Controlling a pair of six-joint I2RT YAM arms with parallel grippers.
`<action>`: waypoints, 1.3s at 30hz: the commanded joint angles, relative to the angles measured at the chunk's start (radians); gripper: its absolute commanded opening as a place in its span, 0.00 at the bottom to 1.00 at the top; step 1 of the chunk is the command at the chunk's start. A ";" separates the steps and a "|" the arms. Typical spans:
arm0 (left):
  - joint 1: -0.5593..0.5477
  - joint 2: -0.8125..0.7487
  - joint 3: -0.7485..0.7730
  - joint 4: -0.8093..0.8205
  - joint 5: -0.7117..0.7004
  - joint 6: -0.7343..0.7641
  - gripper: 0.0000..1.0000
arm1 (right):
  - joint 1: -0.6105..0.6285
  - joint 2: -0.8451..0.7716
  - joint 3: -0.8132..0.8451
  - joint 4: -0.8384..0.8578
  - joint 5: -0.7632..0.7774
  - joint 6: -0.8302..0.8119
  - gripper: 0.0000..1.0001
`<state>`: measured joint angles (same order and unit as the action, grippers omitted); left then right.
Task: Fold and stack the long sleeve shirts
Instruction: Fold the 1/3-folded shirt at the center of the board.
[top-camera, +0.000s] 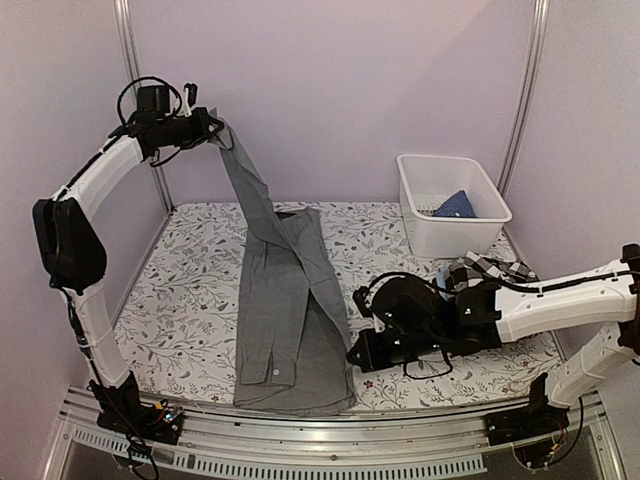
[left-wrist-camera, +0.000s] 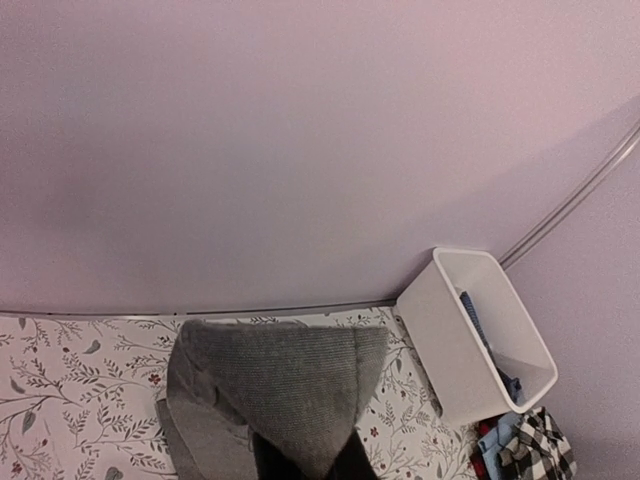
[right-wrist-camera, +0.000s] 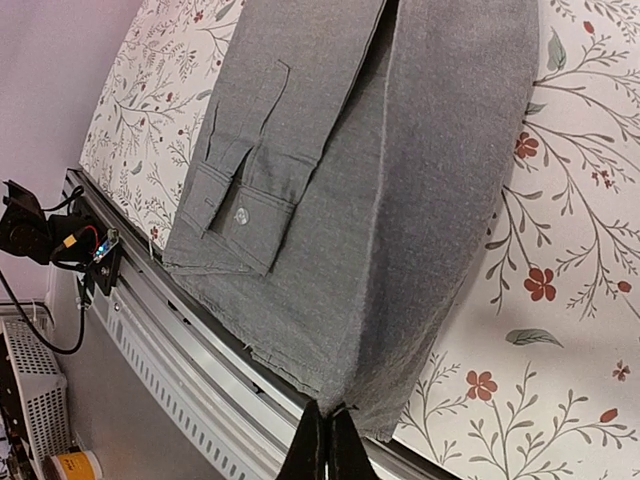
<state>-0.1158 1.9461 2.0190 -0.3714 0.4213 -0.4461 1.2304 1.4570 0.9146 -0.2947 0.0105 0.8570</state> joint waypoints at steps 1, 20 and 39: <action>-0.005 0.000 0.031 0.012 0.003 0.006 0.00 | 0.005 -0.038 -0.055 0.016 0.043 0.025 0.00; -0.001 -0.010 0.025 -0.004 -0.019 0.017 0.00 | 0.009 0.046 -0.004 0.107 -0.090 -0.021 0.00; 0.008 0.026 0.077 -0.001 0.043 0.043 0.00 | 0.017 0.437 0.189 0.200 -0.275 -0.101 0.00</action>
<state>-0.1081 1.9465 2.0609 -0.4023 0.4004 -0.4118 1.2388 1.8782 1.1000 -0.1425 -0.2436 0.7609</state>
